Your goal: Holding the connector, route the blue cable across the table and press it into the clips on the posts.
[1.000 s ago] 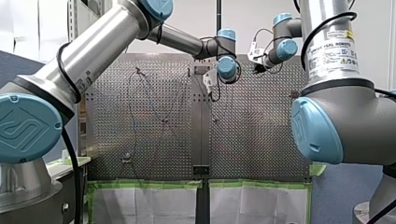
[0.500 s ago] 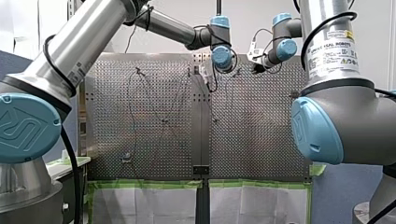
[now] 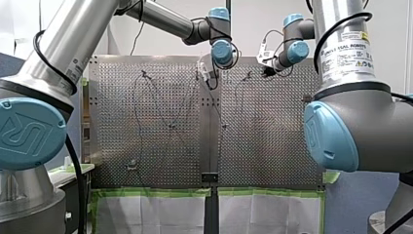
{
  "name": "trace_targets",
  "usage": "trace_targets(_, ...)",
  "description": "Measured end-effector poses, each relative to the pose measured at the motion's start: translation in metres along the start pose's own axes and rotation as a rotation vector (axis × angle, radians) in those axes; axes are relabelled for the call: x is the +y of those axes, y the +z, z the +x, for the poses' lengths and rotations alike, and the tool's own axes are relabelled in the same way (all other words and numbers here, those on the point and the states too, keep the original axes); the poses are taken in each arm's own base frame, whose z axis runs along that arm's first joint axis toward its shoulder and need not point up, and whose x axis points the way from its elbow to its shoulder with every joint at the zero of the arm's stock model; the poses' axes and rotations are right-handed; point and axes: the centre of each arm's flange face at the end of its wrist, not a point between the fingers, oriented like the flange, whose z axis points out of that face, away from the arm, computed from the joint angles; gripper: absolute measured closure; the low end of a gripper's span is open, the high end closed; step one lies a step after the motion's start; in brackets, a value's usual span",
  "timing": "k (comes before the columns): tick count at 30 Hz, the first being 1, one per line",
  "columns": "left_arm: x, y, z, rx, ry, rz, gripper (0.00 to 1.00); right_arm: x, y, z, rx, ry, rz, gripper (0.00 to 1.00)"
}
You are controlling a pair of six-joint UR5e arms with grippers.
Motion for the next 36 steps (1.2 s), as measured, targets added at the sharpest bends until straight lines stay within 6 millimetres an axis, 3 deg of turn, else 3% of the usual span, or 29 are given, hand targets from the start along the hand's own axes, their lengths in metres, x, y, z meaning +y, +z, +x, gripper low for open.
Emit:
trace_targets(30, 0.000, -0.083, -0.074, -0.162, -0.292, 0.120, 0.00, -0.002, 0.000, -0.001, 0.000, 0.000, -0.001, 1.00)
trace_targets(33, 0.002, -0.090, -0.073, -0.174, -0.297, 0.113, 0.00, -0.004, 0.000, -0.002, -0.001, 0.000, 0.001, 1.00)
trace_targets(36, 0.005, -0.094, -0.060, -0.172, -0.283, 0.097, 0.00, -0.004, 0.000, -0.002, -0.002, 0.000, 0.003, 1.00)
